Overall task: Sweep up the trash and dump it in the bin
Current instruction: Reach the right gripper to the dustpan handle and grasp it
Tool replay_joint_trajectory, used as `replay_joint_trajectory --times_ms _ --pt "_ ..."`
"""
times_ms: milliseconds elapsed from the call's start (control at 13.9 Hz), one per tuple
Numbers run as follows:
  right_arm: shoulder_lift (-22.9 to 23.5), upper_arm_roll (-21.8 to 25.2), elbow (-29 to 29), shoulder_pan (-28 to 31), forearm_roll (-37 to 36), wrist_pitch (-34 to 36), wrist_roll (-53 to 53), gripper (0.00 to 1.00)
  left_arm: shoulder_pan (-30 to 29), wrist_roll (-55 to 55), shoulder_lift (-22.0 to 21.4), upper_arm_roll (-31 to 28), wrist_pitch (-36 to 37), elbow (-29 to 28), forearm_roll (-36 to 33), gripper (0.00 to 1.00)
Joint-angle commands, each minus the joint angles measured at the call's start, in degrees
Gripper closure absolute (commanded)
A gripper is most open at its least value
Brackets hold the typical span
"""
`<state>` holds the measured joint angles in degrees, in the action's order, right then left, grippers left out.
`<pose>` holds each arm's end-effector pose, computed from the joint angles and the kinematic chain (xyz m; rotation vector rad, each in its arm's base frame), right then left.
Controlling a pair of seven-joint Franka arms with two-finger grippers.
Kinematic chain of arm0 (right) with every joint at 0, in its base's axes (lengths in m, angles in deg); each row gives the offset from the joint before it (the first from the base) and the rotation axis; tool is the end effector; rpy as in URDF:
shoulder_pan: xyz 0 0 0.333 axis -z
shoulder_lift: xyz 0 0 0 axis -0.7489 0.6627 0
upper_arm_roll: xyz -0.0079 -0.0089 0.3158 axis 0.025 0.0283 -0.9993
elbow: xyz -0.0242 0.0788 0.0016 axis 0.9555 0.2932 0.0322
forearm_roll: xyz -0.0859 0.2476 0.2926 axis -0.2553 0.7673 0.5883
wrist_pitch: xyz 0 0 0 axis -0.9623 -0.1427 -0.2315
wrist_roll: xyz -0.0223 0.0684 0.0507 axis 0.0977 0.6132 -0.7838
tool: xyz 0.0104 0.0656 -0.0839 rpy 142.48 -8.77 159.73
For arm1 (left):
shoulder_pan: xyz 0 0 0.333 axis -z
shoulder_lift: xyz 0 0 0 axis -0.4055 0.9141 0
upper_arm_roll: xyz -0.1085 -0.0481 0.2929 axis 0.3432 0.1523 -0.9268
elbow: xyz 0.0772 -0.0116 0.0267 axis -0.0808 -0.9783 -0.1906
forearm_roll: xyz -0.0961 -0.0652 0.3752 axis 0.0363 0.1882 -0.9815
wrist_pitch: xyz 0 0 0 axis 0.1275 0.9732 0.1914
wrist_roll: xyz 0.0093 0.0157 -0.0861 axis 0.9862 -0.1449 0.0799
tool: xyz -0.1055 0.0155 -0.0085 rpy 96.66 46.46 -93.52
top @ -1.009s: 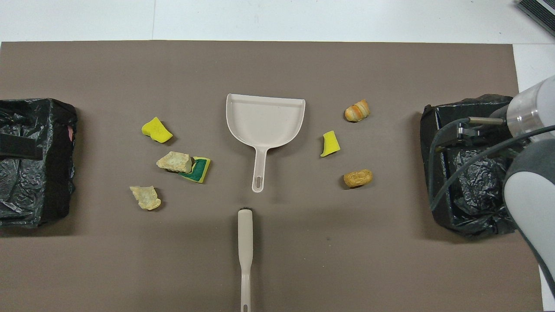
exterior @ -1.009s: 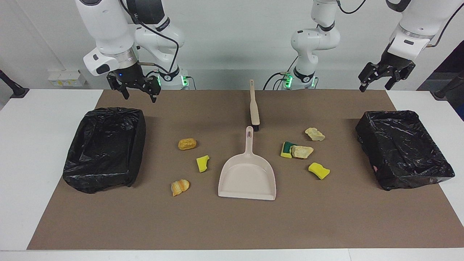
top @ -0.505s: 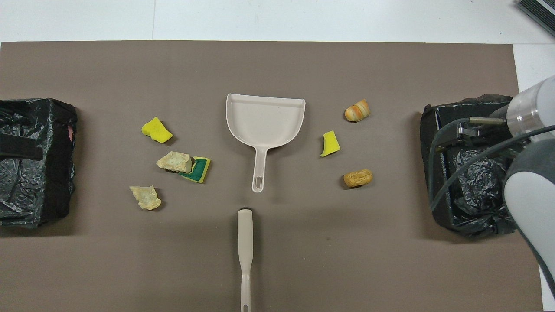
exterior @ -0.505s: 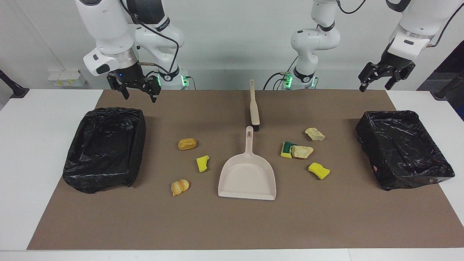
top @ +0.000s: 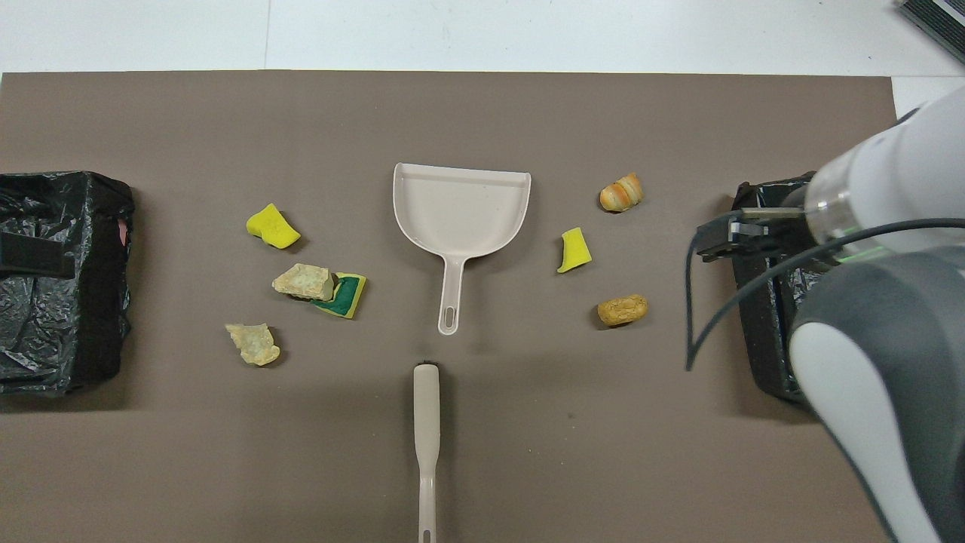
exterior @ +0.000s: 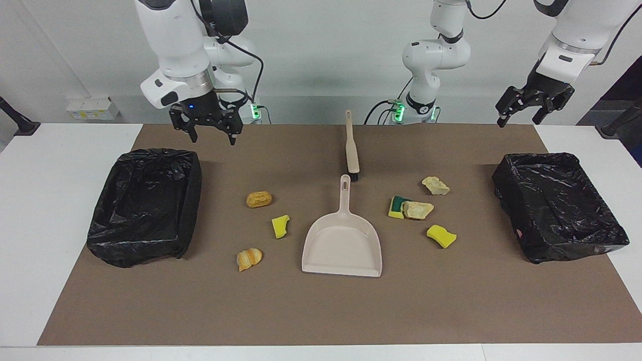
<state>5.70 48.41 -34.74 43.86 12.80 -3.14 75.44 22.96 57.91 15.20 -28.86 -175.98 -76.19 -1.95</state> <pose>0.5581 0.1415 0.5951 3.1153 -0.1815 -0.0189 0.5167 -0.0087 0.6536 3.1287 0.0762 0.0703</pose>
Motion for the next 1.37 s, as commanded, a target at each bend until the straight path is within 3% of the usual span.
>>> replay_joint_trajectory --times_ms 0,288,505,721,1081,1153,1225,1297 --pt "7.69 -0.10 4.36 -5.88 -0.30 -2.85 8.22 0.00 0.44 -0.07 -0.45 -0.51 0.52 0.03 0.05 0.00" --pt "15.96 -0.28 6.49 -15.65 -1.88 -10.05 23.00 0.00 1.41 0.37 -1.14 0.19 1.93 -0.85 0.31 0.00" --pt "20.62 -0.19 6.92 -19.79 -2.14 -14.70 27.39 0.00 2.54 0.29 -4.57 0.28 1.32 -6.90 0.40 0.00" --pt "29.48 0.42 15.16 -24.18 -2.58 -15.33 31.44 0.00 3.16 0.20 -6.07 0.36 0.61 -11.04 0.40 0.00" --pt "33.64 -0.10 14.05 -25.68 -5.84 -21.64 31.63 0.01 4.13 0.20 -6.25 0.36 -0.80 -13.51 0.40 0.00" --pt "33.56 -0.10 13.96 -25.43 -6.10 -21.83 31.54 0.04 4.13 0.20 -6.25 0.28 -0.71 -13.51 0.40 0.00" --pt "33.55 -0.10 13.43 -25.34 -5.92 -22.18 31.54 0.14 4.13 0.29 -6.25 0.28 -0.71 -13.51 0.40 0.00" --pt "33.55 -0.10 12.39 -25.16 -5.49 -23.06 31.63 0.32 4.13 0.29 -6.25 0.36 -0.71 -13.51 0.40 0.00"
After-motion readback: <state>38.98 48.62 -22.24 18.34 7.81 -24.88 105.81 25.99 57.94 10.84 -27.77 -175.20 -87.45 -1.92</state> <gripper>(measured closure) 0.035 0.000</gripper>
